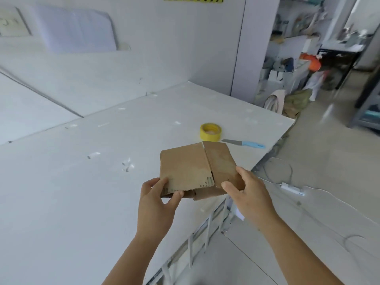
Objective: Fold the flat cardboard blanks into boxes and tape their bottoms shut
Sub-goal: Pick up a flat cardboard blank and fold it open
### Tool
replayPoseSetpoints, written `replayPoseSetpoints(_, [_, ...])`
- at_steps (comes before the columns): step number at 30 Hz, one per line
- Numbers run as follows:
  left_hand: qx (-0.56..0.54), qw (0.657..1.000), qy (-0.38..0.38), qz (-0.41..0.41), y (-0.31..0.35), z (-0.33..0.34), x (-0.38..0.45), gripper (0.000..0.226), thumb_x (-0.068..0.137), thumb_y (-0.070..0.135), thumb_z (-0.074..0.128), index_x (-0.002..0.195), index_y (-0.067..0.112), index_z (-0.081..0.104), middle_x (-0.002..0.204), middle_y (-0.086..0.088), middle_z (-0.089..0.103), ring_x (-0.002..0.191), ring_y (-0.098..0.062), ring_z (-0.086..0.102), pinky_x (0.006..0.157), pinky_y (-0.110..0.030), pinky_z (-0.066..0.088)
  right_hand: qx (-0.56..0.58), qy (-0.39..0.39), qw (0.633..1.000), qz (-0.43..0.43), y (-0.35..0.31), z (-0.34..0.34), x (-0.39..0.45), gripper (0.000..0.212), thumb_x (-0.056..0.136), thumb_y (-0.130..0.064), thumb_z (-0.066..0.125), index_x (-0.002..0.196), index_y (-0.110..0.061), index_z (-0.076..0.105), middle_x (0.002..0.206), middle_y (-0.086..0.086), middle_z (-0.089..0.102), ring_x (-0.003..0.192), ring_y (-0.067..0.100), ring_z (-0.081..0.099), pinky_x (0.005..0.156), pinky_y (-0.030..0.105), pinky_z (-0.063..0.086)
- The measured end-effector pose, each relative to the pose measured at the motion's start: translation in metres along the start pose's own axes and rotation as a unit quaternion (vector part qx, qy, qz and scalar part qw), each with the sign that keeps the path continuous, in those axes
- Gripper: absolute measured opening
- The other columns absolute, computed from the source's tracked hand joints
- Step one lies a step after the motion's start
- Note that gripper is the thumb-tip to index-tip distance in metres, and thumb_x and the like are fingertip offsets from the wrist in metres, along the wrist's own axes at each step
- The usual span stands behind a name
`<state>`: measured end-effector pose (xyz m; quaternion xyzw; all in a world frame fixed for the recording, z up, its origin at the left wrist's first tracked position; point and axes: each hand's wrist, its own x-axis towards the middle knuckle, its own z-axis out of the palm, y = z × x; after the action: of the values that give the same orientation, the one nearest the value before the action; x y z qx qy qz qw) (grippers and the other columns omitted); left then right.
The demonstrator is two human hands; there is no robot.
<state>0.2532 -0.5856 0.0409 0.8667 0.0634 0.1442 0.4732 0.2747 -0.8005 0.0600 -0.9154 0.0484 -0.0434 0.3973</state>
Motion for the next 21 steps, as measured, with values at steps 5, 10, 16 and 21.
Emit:
replayPoseSetpoints(5, [-0.009, 1.000, -0.007, -0.009, 0.012, 0.043, 0.063, 0.049, 0.084, 0.025, 0.071, 0.129, 0.015, 0.056, 0.120, 0.009, 0.044, 0.083, 0.016, 0.050, 0.068, 0.004, 0.033, -0.015, 0.007, 1.000, 0.003, 0.010, -0.013, 0.073, 0.081, 0.070, -0.064, 0.045, 0.139, -0.022, 0.043, 0.131, -0.005, 0.050, 0.120, 0.019, 0.047, 0.097, 0.041, 0.046])
replayPoseSetpoints(10, [-0.015, 0.999, -0.021, -0.019, 0.025, 0.074, 0.118, 0.048, 0.084, 0.026, 0.071, 0.129, 0.015, 0.057, 0.118, 0.009, 0.045, 0.083, 0.017, 0.050, 0.068, 0.005, 0.033, -0.042, 0.002, 0.999, 0.006, 0.019, -0.021, 0.137, 0.066, 0.084, -0.055, 0.049, 0.141, -0.021, 0.040, 0.134, -0.004, 0.049, 0.121, 0.019, 0.044, 0.100, 0.040, 0.042])
replayPoseSetpoints(16, [-0.010, 0.999, 0.017, -0.047, 0.027, 0.083, 0.163, 0.045, 0.083, 0.027, 0.071, 0.125, 0.017, 0.059, 0.115, 0.008, 0.046, 0.078, 0.022, 0.050, 0.067, 0.006, 0.034, -0.041, -0.038, 0.998, -0.026, 0.016, -0.010, 0.200, 0.064, 0.083, -0.061, 0.046, 0.135, -0.023, 0.047, 0.126, -0.005, 0.054, 0.114, 0.016, 0.048, 0.092, 0.034, 0.045])
replayPoseSetpoints(21, [0.002, 0.994, 0.073, -0.082, 0.031, 0.096, 0.187, 0.043, 0.083, 0.029, 0.070, 0.124, 0.020, 0.059, 0.113, 0.008, 0.047, 0.080, 0.024, 0.050, 0.068, 0.005, 0.035, -0.012, -0.070, 0.994, -0.081, 0.008, -0.001, 0.253, 0.058, 0.089, -0.052, 0.050, 0.137, -0.019, 0.046, 0.125, -0.003, 0.054, 0.115, 0.015, 0.047, 0.090, 0.025, 0.038])
